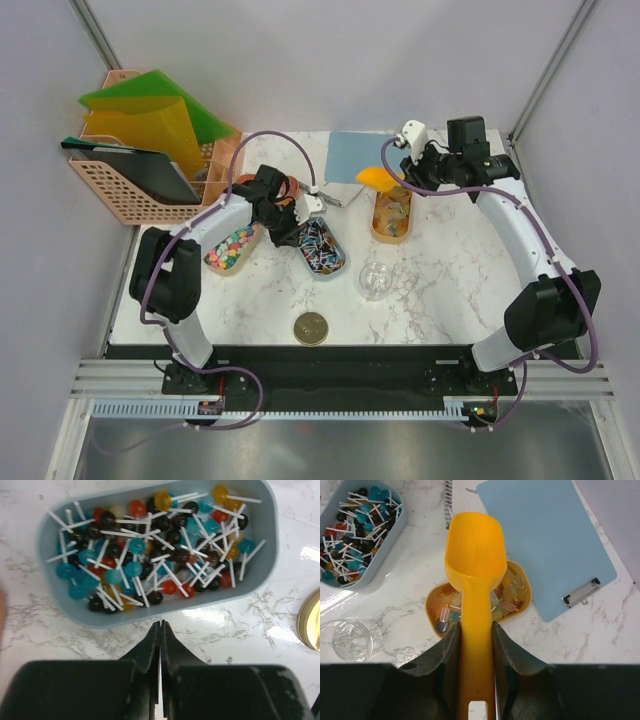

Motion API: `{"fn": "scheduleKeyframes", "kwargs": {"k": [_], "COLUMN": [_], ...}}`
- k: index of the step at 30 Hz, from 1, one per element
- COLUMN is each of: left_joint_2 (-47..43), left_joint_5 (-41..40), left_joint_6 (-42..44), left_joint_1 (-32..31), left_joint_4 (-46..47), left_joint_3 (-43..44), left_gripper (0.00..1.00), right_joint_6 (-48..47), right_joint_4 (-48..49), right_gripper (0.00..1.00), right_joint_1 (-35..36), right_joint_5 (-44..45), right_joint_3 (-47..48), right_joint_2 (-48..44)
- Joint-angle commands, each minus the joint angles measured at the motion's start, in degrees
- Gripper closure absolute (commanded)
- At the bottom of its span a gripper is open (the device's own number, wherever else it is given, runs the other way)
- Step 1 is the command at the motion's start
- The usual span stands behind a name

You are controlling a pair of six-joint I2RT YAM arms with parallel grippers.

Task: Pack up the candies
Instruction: Adjust the storage box at the center of the board.

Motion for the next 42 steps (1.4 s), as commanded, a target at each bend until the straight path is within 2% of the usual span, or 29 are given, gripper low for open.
{"fn": "scheduleKeyframes", "kwargs": {"k": [1,9,23,29,42], "left_joint_2": [-4.50,-1.44,1.55,6.11,18.60], "left_joint_5": [2.81,6.07,5.81,7.04,11.52], "left_joint_6": [2.60,1.19,3.04,3.39,1.64], "left_joint_1": [-1.38,-7.00,-8.59,-9.91,-13.42], "left_joint_4": [0.51,0.25,-0.37,-0.37,0.07], "left_joint_3": [-2.48,-4.25,-5.22,-1.01,18.31], "left_gripper": [0.98,0.98,0.98,0.98,0.98], "right_joint_6": [3.41,3.33,3.41,3.33,2.98], "right_joint_4": [3.56,3.64,3.99,4.08,4.17], "right_gripper": [1.00,1.00,1.00,1.00,1.00], "right_joint_1": [-0.46,-0.72,-1.07,-1.16,-1.33], "right_joint_5": [3.11,5.48,6.89,7.59,8.30], "right_joint_3": [-0.62,-2.21,-3.53,-3.79,-4.59], "right_joint_2": [-2.46,-4.13,-5.36,-5.54,-5.63]}}
